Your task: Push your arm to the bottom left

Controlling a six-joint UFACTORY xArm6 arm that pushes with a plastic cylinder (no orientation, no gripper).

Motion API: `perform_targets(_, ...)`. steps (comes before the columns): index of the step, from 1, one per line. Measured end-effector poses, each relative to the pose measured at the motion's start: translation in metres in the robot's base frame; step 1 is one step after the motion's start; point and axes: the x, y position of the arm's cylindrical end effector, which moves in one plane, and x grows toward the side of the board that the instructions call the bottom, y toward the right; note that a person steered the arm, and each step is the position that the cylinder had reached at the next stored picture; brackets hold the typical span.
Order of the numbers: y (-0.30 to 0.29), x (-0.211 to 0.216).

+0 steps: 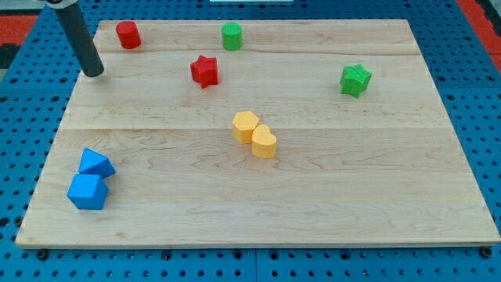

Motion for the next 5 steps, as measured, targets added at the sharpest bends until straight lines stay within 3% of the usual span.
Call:
perform_targets(2, -0.005, 0.003)
perform_targets(5, -0.040, 0.147)
